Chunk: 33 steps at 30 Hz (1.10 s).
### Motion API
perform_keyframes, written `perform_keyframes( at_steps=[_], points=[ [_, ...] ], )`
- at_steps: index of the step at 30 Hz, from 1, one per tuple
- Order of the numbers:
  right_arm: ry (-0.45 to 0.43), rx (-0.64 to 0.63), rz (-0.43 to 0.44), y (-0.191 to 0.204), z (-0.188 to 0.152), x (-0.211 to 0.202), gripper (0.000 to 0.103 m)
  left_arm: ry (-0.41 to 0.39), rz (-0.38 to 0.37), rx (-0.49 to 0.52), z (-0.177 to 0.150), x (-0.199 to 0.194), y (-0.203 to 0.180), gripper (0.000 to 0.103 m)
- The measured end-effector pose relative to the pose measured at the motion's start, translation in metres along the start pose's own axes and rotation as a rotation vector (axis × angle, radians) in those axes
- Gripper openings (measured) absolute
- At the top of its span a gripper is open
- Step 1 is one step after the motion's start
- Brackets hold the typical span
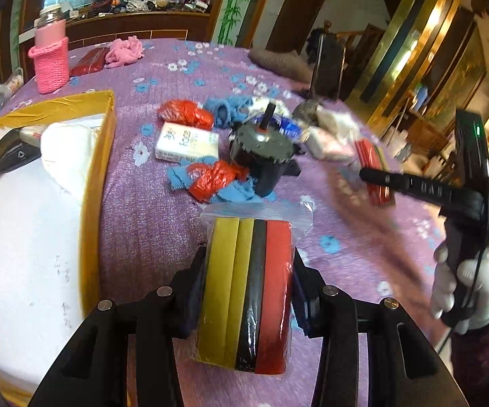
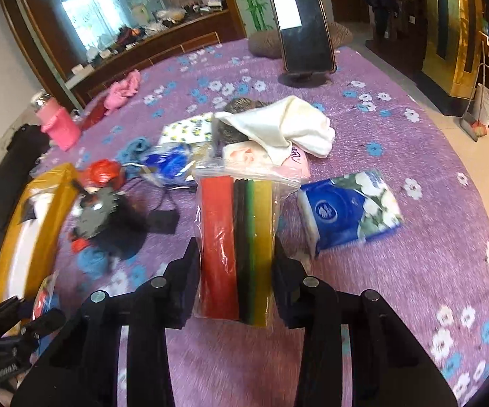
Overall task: Organize soft objects
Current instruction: 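Grasp the bagged red-green-yellow sponges with the right tool while the left holds its pack, then lower both sponge packs into the yellow box and open both tools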
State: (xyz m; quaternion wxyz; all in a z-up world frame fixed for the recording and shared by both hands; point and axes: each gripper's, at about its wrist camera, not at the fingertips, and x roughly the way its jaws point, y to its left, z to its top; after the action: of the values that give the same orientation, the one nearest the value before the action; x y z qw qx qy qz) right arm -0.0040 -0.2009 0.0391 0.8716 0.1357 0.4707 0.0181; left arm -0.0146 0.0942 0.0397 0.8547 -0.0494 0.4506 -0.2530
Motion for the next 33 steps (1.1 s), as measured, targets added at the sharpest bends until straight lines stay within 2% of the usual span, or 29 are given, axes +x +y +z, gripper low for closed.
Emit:
perform_keyframes(
  at_steps=[5,7,11,15,19,23,26,30,33],
  points=[
    [0.000,-0.029,0.103,0.025,-0.004,-0.023,0.035,-0.062,0.012,-0.062,0.003,-0.044,0.025,0.042],
    [0.002,-0.059,0.140,0.044,-0.005,-0.027,0.036,-0.082,0.051,-0.085,0.005,-0.060,0.045,0.042],
    [0.043,-0.118,0.254,0.092,-0.004,-0.024,0.036,-0.089,0.179,-0.146,0.013,-0.087,0.102,0.042],
    [0.098,-0.177,0.353,0.148,-0.001,-0.007,0.036,-0.068,0.243,-0.219,0.021,-0.095,0.151,0.042],
    [0.168,-0.234,0.425,0.206,0.001,0.021,0.036,-0.022,0.254,-0.314,0.036,-0.083,0.198,0.042],
    [0.258,-0.275,0.454,0.257,-0.004,0.058,0.036,0.025,0.251,-0.365,0.053,-0.059,0.228,0.042],
    [0.299,-0.308,0.431,0.285,-0.006,0.085,0.036,0.033,0.252,-0.396,0.065,-0.041,0.240,0.043],
    [0.342,-0.324,0.396,0.307,-0.001,0.119,0.036,0.026,0.255,-0.452,0.071,-0.027,0.261,0.043],
    [0.351,-0.329,0.357,0.314,0.000,0.137,0.036,-0.004,0.230,-0.480,0.067,-0.028,0.271,0.046]
  ],
)
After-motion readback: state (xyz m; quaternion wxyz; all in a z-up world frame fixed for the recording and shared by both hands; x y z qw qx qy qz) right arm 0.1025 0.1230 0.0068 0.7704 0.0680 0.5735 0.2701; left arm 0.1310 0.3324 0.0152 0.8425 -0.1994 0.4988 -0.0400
